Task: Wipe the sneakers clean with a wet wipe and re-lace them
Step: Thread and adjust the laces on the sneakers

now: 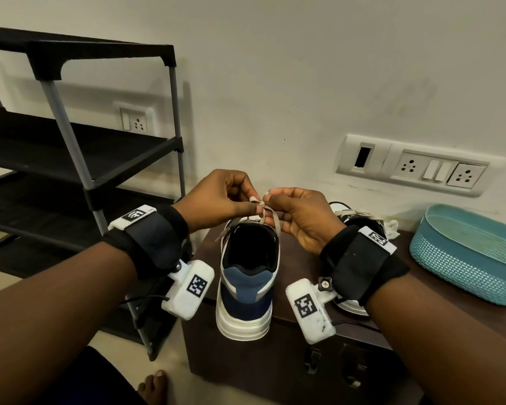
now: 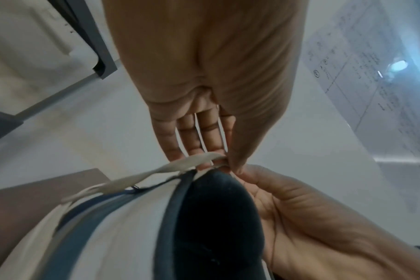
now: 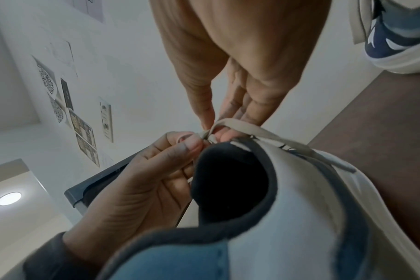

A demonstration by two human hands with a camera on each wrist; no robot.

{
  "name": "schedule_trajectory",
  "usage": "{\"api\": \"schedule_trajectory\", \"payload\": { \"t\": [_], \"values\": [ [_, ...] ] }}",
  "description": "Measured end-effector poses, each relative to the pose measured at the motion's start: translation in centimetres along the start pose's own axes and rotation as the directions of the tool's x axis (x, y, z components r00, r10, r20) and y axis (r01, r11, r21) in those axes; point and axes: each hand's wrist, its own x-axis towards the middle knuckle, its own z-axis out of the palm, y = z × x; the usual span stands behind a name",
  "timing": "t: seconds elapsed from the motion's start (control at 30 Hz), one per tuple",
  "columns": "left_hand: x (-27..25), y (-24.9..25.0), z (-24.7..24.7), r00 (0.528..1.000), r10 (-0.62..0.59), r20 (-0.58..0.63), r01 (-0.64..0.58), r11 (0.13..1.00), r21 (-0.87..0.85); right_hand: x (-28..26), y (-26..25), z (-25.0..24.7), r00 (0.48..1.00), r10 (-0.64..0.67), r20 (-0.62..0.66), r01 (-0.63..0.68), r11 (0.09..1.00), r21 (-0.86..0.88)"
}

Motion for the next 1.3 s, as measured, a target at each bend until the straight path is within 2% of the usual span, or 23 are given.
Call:
{"api": "schedule_trajectory", "payload": {
  "t": [0.1,0.2,0.3,0.4,0.5,0.7,0.77,0.9,1.0,1.07,1.2,1.3],
  "values": [
    [0.1,-0.1,-0.1,0.999,0.055,-0.003,-0.054,0.994,0.091,0.1,0.0,-0.1,1.0,-0.019,-0.012,0.018,0.997,-0.078],
    [0.3,-0.3,-0.1,0.998,0.049,-0.038,-0.045,0.995,0.094,0.2,0.1,-0.1,0.997,-0.081,0.011,0.082,0.974,-0.21],
    [0.4,-0.7,0.0,0.998,0.013,-0.066,-0.009,0.998,0.066,0.2,0.2,-0.3,0.992,-0.091,0.09,0.119,0.914,-0.389],
    [0.3,-0.7,0.1,0.995,-0.026,-0.093,0.028,0.999,0.023,-0.1,0.3,-0.5,0.979,-0.1,0.18,0.177,0.854,-0.49],
    [0.2,-0.3,0.2,0.995,-0.041,-0.09,0.039,0.999,-0.027,-0.1,0.2,-0.6,0.981,-0.12,0.153,0.181,0.852,-0.492],
    [0.3,-0.3,-0.1,0.997,-0.029,-0.077,0.026,0.999,-0.027,-0.1,-1.0,-0.4,0.975,0.066,0.212,0.028,0.911,-0.411],
    [0.4,-0.3,0.1,0.996,-0.051,-0.078,0.048,0.998,-0.046,-0.2,-1.0,-0.3,0.968,0.071,0.242,0.038,0.907,-0.419],
    [0.4,-0.2,0.4,0.993,-0.093,-0.072,0.086,0.992,-0.091,-0.2,-0.2,-0.3,0.958,-0.055,0.281,0.212,0.796,-0.567],
    [0.4,-0.2,0.4,0.988,-0.126,-0.089,0.116,0.987,-0.112,-0.2,-0.4,-0.7,0.964,-0.146,0.223,0.246,0.811,-0.531],
    [0.4,-0.2,0.4,0.985,-0.152,-0.077,0.141,0.981,-0.132,-0.1,-0.7,-1.1,0.958,-0.199,0.204,0.281,0.784,-0.554],
    [0.2,-0.1,0.5,0.983,-0.181,-0.041,0.173,0.973,-0.151,0.4,-0.6,-1.3,0.906,-0.386,0.173,0.392,0.61,-0.688],
    [0.1,0.0,0.4,0.982,-0.186,-0.025,0.18,0.973,-0.146,0.4,-0.6,-1.4,0.85,-0.478,0.222,0.453,0.45,-0.769]
  ]
}}
